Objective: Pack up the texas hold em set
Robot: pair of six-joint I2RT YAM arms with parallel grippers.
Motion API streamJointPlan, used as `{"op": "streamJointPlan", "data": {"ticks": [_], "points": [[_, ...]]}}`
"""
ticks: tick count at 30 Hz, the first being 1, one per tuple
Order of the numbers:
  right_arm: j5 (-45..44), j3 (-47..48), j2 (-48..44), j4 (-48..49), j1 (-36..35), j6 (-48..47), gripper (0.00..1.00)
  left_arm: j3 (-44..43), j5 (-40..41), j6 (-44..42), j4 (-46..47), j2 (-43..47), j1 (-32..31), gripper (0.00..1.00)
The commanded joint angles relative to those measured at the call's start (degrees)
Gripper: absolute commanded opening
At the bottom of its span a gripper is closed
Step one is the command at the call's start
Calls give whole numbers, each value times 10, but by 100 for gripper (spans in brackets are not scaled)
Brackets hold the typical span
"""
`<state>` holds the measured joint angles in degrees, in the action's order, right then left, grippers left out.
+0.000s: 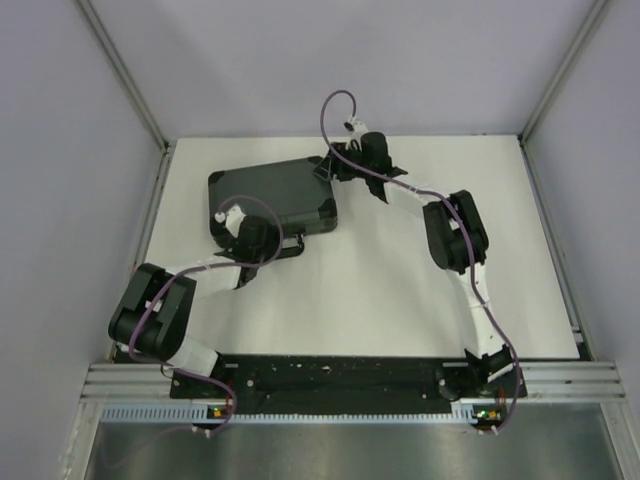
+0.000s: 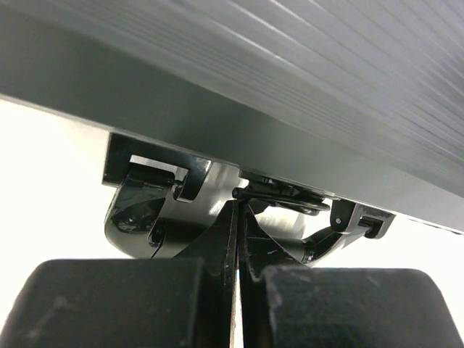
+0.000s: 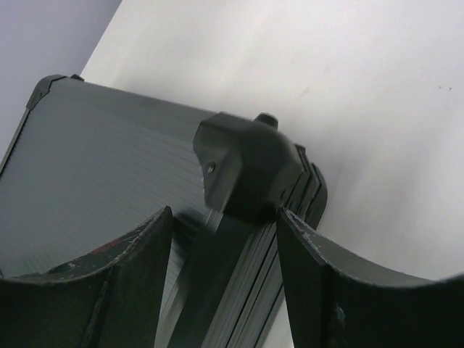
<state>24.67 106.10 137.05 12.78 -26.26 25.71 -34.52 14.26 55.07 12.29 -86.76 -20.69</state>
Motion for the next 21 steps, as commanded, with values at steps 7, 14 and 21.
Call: {"op": "streamJointPlan", "data": {"ticks": [7,14,21], "points": [[95,-157,-79,-9,-92,41,57,-61,65,-34,-53,-84,-15,0],[101,-225,-106,22,-114,61,55,-104,107,-3,-138,-108,-15,0],[130,-256,-122,42,-140,83,50,-119,134,6,-155,-119,-22,2]]}}
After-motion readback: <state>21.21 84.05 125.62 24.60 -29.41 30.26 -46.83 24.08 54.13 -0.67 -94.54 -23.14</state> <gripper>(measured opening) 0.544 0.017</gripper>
